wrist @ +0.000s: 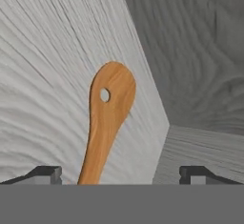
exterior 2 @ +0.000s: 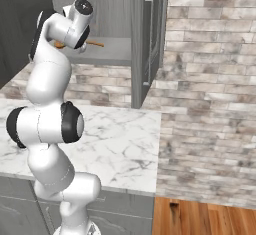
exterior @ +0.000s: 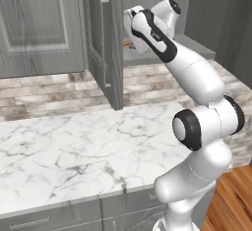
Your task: Organize the utensils by type. Pick up the wooden spoons from the counter and place them in the open cabinet. Then pick up the metallic utensils from the counter and place them in the open drawer.
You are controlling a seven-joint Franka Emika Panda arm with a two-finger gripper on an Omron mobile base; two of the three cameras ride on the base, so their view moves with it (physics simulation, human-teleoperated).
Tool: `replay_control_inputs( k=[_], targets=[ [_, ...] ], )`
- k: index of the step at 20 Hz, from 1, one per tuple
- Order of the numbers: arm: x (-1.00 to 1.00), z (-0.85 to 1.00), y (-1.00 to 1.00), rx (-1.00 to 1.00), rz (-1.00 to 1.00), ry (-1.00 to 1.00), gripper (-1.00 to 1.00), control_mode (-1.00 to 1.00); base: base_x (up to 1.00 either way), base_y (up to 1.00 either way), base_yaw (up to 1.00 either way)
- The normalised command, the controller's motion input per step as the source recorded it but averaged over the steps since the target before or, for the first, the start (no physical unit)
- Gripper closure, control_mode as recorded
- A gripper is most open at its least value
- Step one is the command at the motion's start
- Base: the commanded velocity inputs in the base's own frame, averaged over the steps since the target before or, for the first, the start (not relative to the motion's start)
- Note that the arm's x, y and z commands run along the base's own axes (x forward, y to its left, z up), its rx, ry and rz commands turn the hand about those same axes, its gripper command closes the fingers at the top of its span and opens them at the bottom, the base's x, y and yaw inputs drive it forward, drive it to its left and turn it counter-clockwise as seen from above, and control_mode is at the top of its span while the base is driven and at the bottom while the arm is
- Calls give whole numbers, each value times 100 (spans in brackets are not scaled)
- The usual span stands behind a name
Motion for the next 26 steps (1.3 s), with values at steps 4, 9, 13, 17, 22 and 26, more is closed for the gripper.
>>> replay_control_inputs(
  k=[4,9,13,17,22,26],
  targets=[
    [-15,-19,0,0,6,0,-100,-100,0,0,0],
    [-27,-13,0,-3,3,-3,-100,-100,0,0,0],
    [-37,-7,0,-4,0,-5,-100,-100,0,0,0],
    [-46,1,-2,-1,0,-11,-100,-100,0,0,0],
    [-67,8,-9,-2,-2,-19,-100,-100,0,0,0],
    [-81,4,-3,-1,-15,-11,-100,-100,0,0,0]
  ],
)
